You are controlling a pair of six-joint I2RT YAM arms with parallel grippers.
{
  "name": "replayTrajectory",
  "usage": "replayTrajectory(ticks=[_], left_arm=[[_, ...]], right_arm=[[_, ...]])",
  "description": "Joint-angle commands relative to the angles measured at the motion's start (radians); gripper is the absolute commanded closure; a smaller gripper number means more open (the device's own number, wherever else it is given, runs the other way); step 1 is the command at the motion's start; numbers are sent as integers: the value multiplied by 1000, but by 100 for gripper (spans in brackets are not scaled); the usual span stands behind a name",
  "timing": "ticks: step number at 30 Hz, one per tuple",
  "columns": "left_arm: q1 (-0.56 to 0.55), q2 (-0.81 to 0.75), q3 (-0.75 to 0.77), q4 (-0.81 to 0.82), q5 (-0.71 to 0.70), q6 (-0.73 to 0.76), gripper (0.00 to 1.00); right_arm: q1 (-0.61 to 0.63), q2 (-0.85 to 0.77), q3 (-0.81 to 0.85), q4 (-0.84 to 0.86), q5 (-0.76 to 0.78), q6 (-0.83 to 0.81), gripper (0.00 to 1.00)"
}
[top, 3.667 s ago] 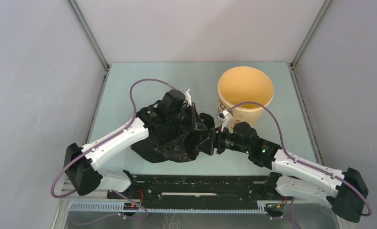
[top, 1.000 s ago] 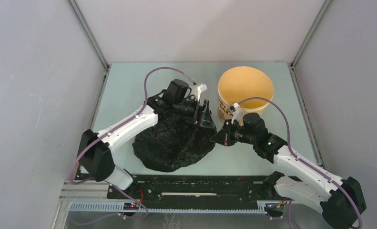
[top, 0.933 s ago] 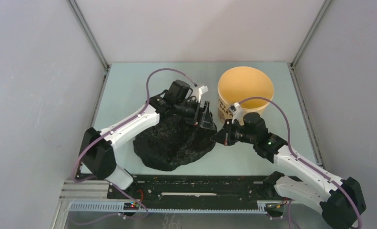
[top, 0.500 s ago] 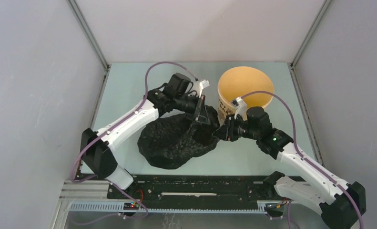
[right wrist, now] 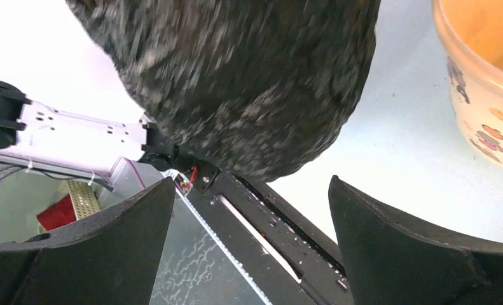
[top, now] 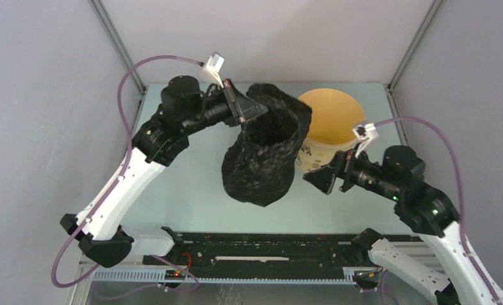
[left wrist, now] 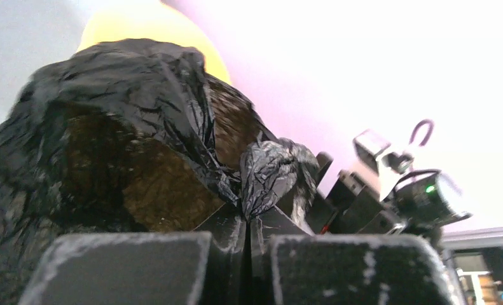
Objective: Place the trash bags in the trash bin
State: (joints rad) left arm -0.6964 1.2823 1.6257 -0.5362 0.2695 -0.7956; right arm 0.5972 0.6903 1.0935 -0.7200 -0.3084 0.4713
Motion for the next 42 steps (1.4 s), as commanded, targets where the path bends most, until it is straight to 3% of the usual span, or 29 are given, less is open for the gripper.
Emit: replayTrajectory(ticks=[1, 5, 11, 16, 21, 26, 32, 42], left_arm=[[3, -7, 80, 229, -66, -158, 100], [-1, 38, 188, 289, -99, -228, 100], [-95, 124, 321, 327, -305, -274, 100], [-141, 258, 533, 241, -333, -307, 100], [-156, 421, 694, 423, -168, -441, 100], [-175, 645, 941, 615, -30, -572, 100], [-173, 694, 924, 805, 46, -649, 100], [-166, 769, 916, 939, 111, -763, 100]], right_arm=[[-1, -27, 132, -134, 58, 49, 0], [7, -31, 230, -140, 53, 23, 0], [49, 27, 280, -1, 144, 36, 0], [216, 130, 354, 83, 424, -48, 0], [344, 216, 431, 91, 727, -128, 0], [336, 272, 497, 124, 871, -227, 0], [298, 269, 537, 151, 1006, -428, 2], [96, 199, 477, 128, 935, -476, 4]])
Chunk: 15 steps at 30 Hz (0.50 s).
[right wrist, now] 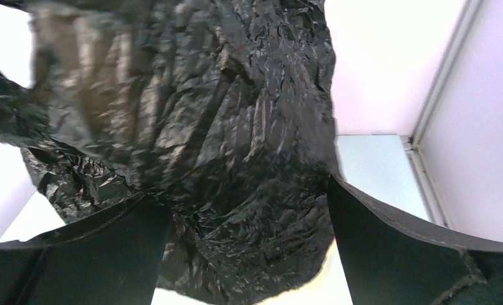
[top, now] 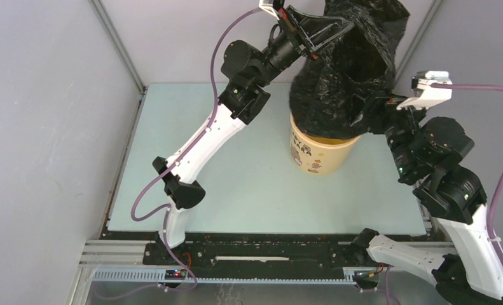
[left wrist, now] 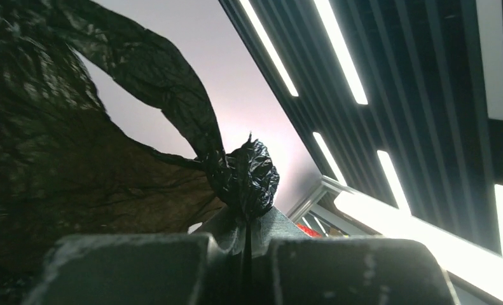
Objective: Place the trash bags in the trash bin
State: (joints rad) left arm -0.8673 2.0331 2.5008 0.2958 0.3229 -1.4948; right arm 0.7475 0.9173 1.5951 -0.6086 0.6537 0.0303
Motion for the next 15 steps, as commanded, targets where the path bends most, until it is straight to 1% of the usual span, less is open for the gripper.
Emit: replayTrajectory(ticks=[1, 3, 5, 7, 9, 10, 12, 13, 14, 15], left_arm=[[8, 16, 23, 120, 65, -66, 100], [14, 16, -5, 138, 87, -58, 100], [26, 36, -19, 163, 125, -57, 100], [45, 63, -59, 240, 149, -120, 100], [69, 92, -87, 353, 159, -202, 100], [81, 104, -85, 375, 171, -218, 100], [101, 102, -89, 369, 209, -194, 100], [111, 91, -122, 369, 214, -201, 100], [120, 82, -179, 404, 208, -221, 100], [129, 80, -227, 476, 201, -265, 100]], right_arm=[[-74, -32, -47, 18, -54, -26, 4], [-114, -39, -96, 29, -107, -6, 3], [-153, -52, -188, 84, -193, -19, 3], [-190, -43, -233, 92, -271, -10, 2], [-222, -18, -236, 62, -286, 26, 1], [-237, -8, -240, 52, -288, 37, 1], [-268, 2, -265, 59, -301, 44, 1], [-284, 6, -275, 65, -315, 45, 1], [-298, 10, -278, 63, -325, 45, 1], [-307, 12, -279, 61, -329, 46, 1]])
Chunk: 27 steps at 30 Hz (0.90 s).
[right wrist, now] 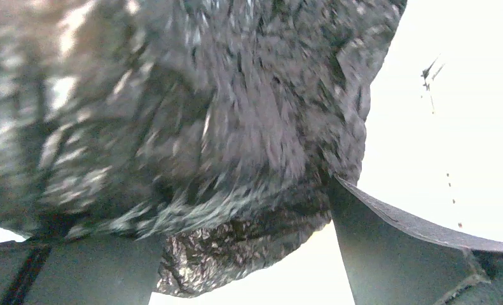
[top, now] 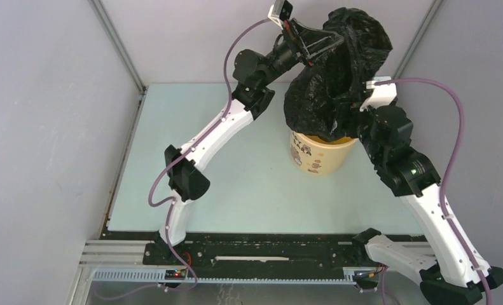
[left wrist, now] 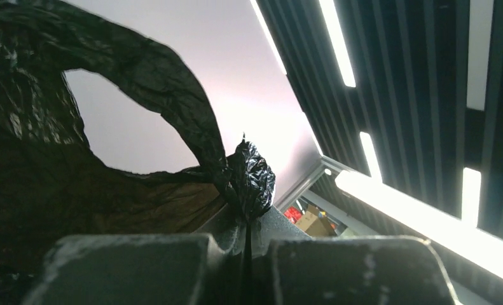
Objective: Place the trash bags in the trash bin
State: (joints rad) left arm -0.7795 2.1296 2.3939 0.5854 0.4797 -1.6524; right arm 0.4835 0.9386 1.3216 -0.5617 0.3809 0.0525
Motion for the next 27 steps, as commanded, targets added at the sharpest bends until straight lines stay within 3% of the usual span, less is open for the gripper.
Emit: replayTrajectory(ticks=[1, 7, 16, 27], left_arm=[[45, -12, -150, 226, 43, -131, 100], [10, 2, -208, 233, 74, -132, 100], [-76, 111, -36, 172, 80, -156, 100], [-81, 22, -129, 207, 99, -173, 100]], right_arm=[[-50, -11, -5, 14, -52, 25, 1], [-66, -51, -2, 15, -41, 39, 1], [-68, -124, 0, -81, 52, 42, 1], [-68, -170, -13, -139, -45, 135, 0]])
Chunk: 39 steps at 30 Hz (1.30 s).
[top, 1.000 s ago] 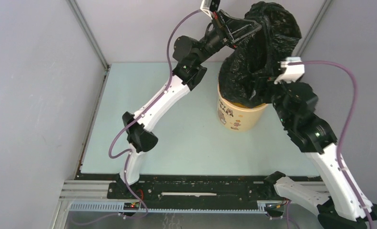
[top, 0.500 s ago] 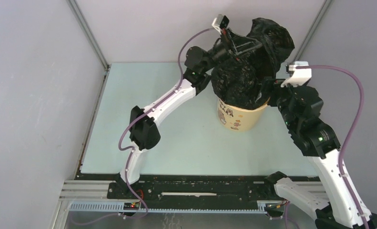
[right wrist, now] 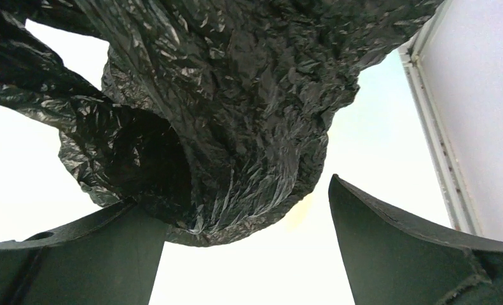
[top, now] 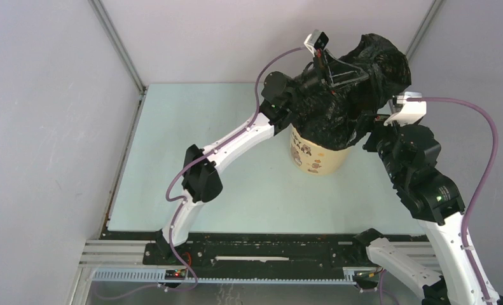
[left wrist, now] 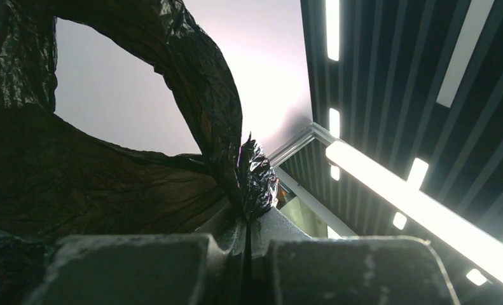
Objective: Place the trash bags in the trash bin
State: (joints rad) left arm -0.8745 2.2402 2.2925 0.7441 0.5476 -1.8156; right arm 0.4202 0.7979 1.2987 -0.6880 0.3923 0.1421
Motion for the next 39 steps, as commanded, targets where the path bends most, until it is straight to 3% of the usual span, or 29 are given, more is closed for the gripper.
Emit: replayTrajectory(ticks=[1, 6, 14, 20, 22, 34, 39], left_arm=[[19, -116, -66, 37, 33, 9, 100], [45, -242, -228, -95, 17, 136, 100], [14, -271, -162, -315, 76, 261, 100], [3, -368, -147, -790, 33, 564, 100], [4, -387, -149, -877, 15, 609, 100], [-9, -390, -109, -935, 4, 611, 100], [-14, -371, -79, -920, 8, 585, 100]], right_arm=[[-4, -44, 11, -14, -72, 43, 0], [-6, -105, 41, -37, -106, 33, 0], [-10, -69, 96, 109, -187, 3, 0], [-25, -33, 100, 188, -506, -173, 0], [-26, -27, 89, 203, -570, -207, 0], [-6, 53, 33, 309, -462, -243, 0], [64, 84, -8, 335, -437, -274, 0]])
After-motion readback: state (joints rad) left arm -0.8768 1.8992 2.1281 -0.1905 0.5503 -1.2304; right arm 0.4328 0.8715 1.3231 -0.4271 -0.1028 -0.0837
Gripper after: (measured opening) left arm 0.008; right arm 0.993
